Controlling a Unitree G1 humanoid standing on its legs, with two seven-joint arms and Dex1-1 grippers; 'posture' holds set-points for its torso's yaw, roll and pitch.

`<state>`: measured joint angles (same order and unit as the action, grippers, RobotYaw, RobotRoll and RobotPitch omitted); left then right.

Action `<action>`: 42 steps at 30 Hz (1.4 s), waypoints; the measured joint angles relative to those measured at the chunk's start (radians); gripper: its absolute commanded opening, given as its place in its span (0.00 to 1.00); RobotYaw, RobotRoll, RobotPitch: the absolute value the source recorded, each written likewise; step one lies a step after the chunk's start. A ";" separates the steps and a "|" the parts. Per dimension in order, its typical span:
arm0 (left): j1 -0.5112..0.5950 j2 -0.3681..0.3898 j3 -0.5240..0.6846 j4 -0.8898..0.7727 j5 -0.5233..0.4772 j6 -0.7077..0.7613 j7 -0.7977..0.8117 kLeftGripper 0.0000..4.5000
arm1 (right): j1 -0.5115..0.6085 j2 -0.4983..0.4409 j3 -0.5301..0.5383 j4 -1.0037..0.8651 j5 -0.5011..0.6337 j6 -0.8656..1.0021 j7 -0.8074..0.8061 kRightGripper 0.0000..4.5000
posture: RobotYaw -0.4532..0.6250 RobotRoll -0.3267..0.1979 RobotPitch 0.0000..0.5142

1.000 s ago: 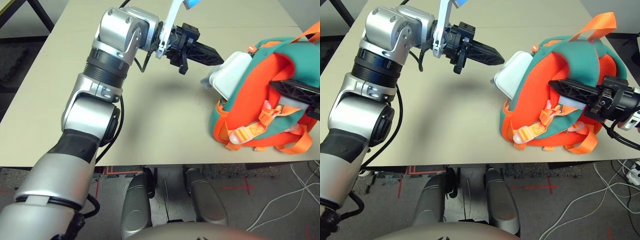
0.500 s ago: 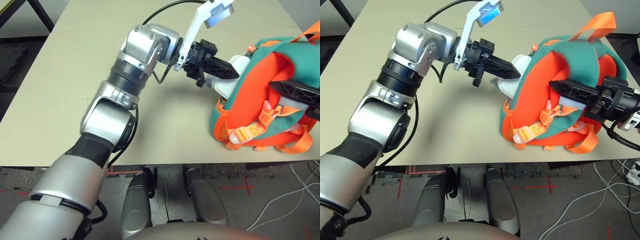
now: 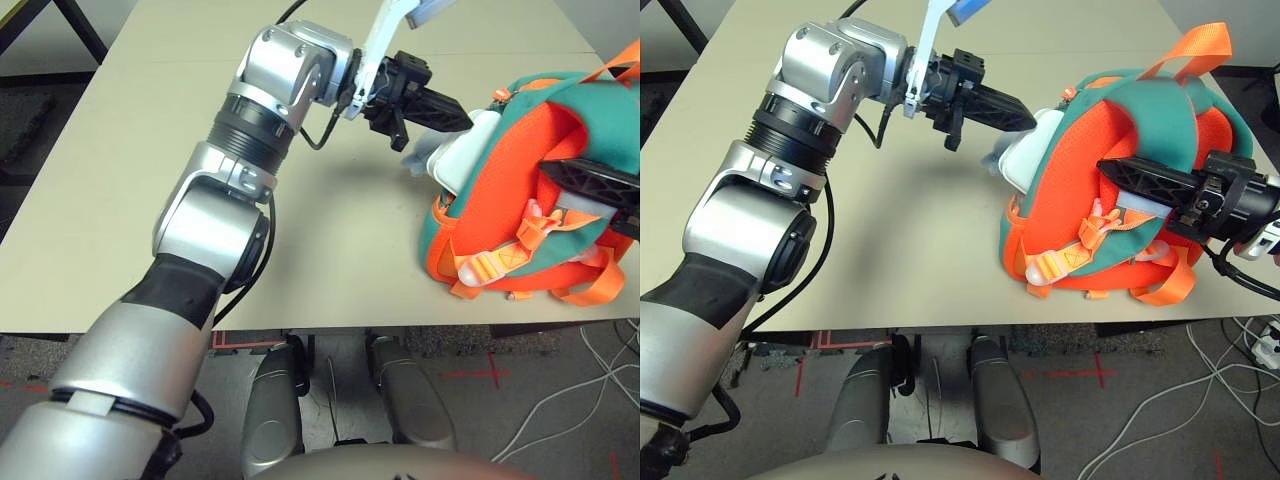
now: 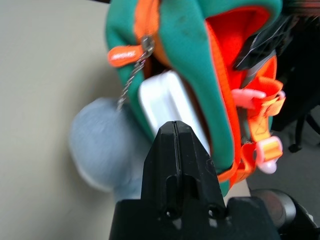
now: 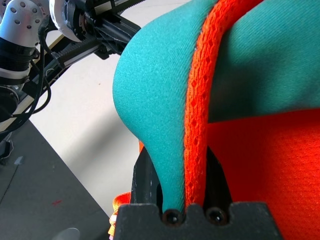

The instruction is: Put the pencil case into the backpack and zip it.

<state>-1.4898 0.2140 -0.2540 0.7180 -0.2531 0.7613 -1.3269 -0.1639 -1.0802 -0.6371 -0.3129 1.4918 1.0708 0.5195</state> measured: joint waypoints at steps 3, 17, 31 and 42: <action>0.008 -0.004 -0.002 -0.002 0.002 0.001 -0.003 0.00 | -0.007 0.000 0.004 0.000 0.000 0.000 0.000 0.01 | 0.23 0.62 0.45; 0.121 -0.087 -0.060 -0.042 0.008 0.026 0.005 0.00 | 0.006 0.012 0.000 -0.004 0.002 0.000 -0.001 0.01 | 0.21 0.62 0.46; 0.083 -0.186 0.002 0.003 0.008 -0.005 0.100 0.00 | 0.015 0.021 -0.002 -0.006 0.003 0.000 -0.001 0.01 | 0.22 0.62 0.44; 0.109 0.038 0.117 -0.096 0.000 0.011 0.190 0.79 | -0.014 0.021 0.006 -0.001 -0.011 0.000 0.003 0.01 | 0.23 0.62 0.38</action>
<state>-1.3813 0.2520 -0.1374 0.6221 -0.2533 0.7722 -1.1374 -0.1775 -1.0594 -0.6314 -0.3136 1.4811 1.0705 0.5221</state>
